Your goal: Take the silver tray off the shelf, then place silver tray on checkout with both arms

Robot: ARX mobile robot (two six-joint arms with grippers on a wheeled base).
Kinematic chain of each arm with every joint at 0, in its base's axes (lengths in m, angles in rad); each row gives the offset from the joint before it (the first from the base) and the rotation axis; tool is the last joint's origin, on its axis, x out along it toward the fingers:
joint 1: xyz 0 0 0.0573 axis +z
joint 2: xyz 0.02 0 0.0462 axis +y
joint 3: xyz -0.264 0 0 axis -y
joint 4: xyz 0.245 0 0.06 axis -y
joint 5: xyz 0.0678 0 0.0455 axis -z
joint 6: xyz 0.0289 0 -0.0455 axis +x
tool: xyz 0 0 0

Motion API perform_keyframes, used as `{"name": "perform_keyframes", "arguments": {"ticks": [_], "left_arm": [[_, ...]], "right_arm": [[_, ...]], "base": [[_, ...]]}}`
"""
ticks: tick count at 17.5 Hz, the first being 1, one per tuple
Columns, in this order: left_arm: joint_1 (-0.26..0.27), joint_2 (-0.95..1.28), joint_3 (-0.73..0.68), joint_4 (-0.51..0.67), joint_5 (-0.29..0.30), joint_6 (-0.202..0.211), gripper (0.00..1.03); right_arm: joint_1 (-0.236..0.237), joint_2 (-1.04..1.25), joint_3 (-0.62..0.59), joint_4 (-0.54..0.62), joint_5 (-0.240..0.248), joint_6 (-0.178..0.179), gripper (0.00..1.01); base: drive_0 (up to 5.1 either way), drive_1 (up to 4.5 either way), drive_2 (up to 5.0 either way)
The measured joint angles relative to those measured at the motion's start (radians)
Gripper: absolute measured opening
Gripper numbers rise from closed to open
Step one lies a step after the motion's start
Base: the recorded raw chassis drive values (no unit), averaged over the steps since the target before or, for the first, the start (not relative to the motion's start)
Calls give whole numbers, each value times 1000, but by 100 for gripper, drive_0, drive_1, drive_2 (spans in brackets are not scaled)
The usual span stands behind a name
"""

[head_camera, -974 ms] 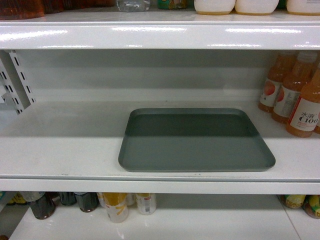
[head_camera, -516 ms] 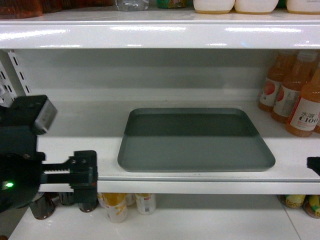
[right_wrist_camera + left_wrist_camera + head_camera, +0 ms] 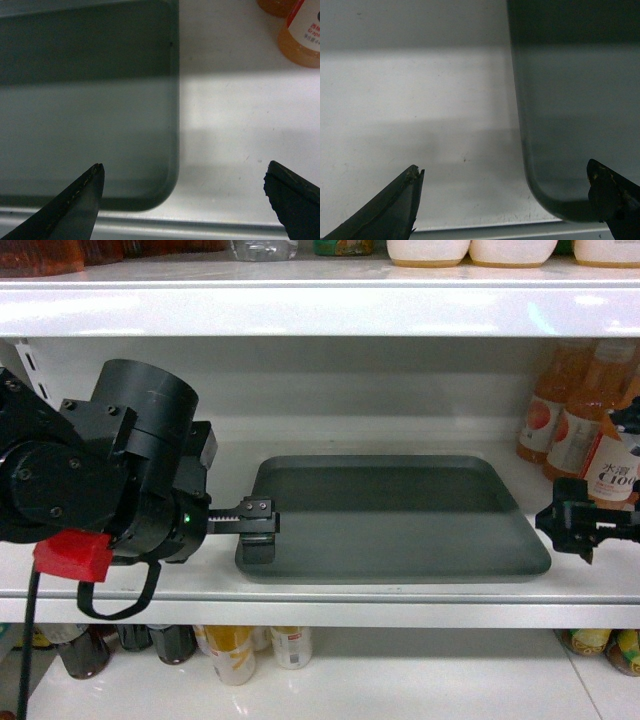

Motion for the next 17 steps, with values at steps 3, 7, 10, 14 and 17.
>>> {"name": "perform_keyframes", "arguments": {"ticks": [3, 7, 10, 14, 17], "left_arm": [[-1, 60, 102, -51, 3, -8, 98], [-4, 95, 161, -84, 7, -18, 98], [-5, 128, 185, -102, 11, -42, 98], [-3, 164, 214, -126, 3, -52, 98], [-5, 184, 248, -146, 6, -53, 98]], "right_arm": [[19, 101, 136, -56, 36, 2, 98], [32, 179, 243, -98, 60, 6, 98], [52, 259, 361, -155, 79, 8, 98], [63, 330, 489, -215, 112, 11, 98], [63, 388, 554, -269, 127, 16, 98]], "base": [[0, 0, 0], [0, 0, 0], [0, 0, 0], [0, 0, 0], [0, 0, 0]]}}
